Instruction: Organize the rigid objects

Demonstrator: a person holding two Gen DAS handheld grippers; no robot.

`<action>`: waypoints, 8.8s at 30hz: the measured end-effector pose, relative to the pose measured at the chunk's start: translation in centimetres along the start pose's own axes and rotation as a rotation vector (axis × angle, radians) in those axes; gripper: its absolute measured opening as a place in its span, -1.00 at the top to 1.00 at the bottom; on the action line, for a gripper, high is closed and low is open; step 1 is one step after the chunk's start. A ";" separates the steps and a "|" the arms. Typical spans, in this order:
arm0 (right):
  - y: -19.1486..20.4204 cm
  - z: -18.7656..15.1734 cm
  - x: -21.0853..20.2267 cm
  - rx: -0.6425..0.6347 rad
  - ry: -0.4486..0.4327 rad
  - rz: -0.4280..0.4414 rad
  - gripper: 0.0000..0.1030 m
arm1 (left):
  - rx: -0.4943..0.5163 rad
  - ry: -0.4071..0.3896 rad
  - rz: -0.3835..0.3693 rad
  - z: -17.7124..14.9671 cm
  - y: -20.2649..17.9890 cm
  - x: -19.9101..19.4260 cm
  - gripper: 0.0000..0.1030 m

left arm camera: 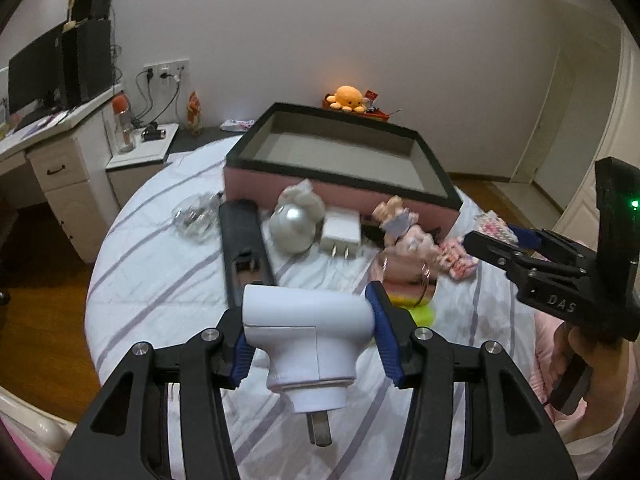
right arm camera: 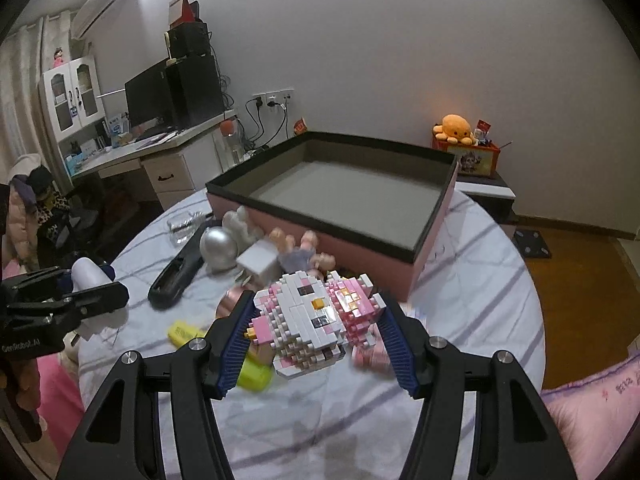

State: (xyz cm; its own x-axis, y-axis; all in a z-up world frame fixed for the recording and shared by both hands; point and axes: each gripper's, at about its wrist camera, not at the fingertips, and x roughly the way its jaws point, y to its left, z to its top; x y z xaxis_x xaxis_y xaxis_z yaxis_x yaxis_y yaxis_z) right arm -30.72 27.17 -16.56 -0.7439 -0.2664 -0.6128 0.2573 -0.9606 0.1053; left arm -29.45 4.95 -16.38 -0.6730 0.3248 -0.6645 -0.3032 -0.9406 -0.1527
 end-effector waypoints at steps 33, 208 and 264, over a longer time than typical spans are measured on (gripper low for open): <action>-4.0 8.7 16.2 -0.123 0.275 -0.043 -0.21 | 0.069 0.137 -0.068 13.4 -0.8 18.6 0.12; -7.9 -4.8 -0.5 0.163 0.105 -0.172 -1.00 | 0.088 0.139 0.056 -3.9 -9.1 10.5 0.45; -2.6 -2.7 -0.9 0.129 0.037 0.037 -0.31 | 0.091 -0.036 0.053 -4.4 -3.5 -2.2 0.48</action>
State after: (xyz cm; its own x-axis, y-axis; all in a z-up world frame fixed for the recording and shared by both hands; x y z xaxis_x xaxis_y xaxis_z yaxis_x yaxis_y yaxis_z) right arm -29.05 30.09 -18.40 -0.7115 -0.3014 -0.6347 0.2009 -0.9529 0.2272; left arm -23.91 7.14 -17.62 -0.7130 0.2802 -0.6428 -0.3260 -0.9441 -0.0499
